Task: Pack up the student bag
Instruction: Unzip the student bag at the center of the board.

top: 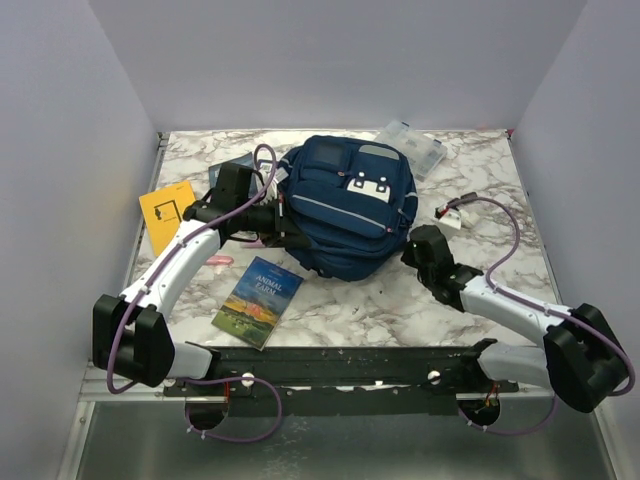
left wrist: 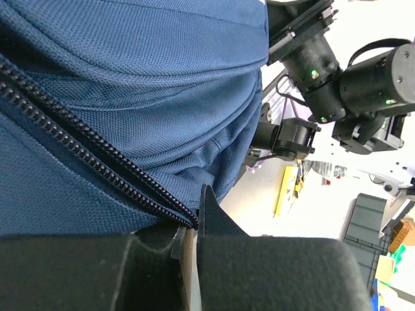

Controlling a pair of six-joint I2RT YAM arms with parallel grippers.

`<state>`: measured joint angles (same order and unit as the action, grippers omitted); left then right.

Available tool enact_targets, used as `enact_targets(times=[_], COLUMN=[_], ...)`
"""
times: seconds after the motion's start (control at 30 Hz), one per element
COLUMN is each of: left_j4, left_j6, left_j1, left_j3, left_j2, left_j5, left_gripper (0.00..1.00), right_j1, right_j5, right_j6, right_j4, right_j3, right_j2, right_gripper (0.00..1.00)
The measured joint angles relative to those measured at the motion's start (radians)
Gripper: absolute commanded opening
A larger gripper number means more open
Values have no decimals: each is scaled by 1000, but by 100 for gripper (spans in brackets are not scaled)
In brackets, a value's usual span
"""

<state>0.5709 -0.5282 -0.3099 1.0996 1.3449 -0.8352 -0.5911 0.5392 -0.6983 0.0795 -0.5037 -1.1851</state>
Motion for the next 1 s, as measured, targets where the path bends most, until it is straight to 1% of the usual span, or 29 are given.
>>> enact_targets(times=[0.03,0.1,0.13,0.2,0.23,0.27,0.3,0.33,0.4,0.5,0.6,0.7,0.8,0.83,0.93,1.0], left_j4=[0,0,1,-2,-3,-6,-11,-14,-19,-23,-35,-50,-60,-57,-34,-26], left_j6=[2,5,6,6,6,8,10,12,13,17,26,31,32,33,44,49], left_j1=[-2,-20,-32,-75,-93,-128,-164,-198,-245,-282,-312,-357,-398,-404,-401,-390], left_j3=[0,0,0,-1,-2,-2,-2,-2,-2,-3,-4,-4,-2,5,44,69], left_j2=[2,5,5,6,7,12,19,30,61,111,172,219,251,261,295,311], left_j5=[-3,2,13,35,41,61,84,103,141,180,199,201,203,213,240,261], left_gripper=[0,0,0,0,0,0,0,0,0,0,0,0,0,10,26,42], right_j1=[15,27,32,44,47,50,50,50,50,50,50,48,45,44,40,35], right_j5=[-7,-15,-18,-35,-45,-62,-82,-104,-163,-272,-405,-552,-642,-661,-695,-703], right_j6=[0,10,19,45,54,67,82,98,136,199,242,257,265,271,282,288], right_j4=[-2,-24,-50,-124,-159,-197,-232,-258,-293,-308,-299,-282,-271,-271,-256,-254], right_j3=[-7,-16,-16,-17,-19,-29,-43,-61,-101,-156,-167,-158,-128,-127,-127,-127], right_j2=[-5,10,35,121,172,224,275,318,384,414,369,283,248,246,231,227], right_gripper=[18,29,33,39,46,51,53,54,60,62,63,67,67,67,67,67])
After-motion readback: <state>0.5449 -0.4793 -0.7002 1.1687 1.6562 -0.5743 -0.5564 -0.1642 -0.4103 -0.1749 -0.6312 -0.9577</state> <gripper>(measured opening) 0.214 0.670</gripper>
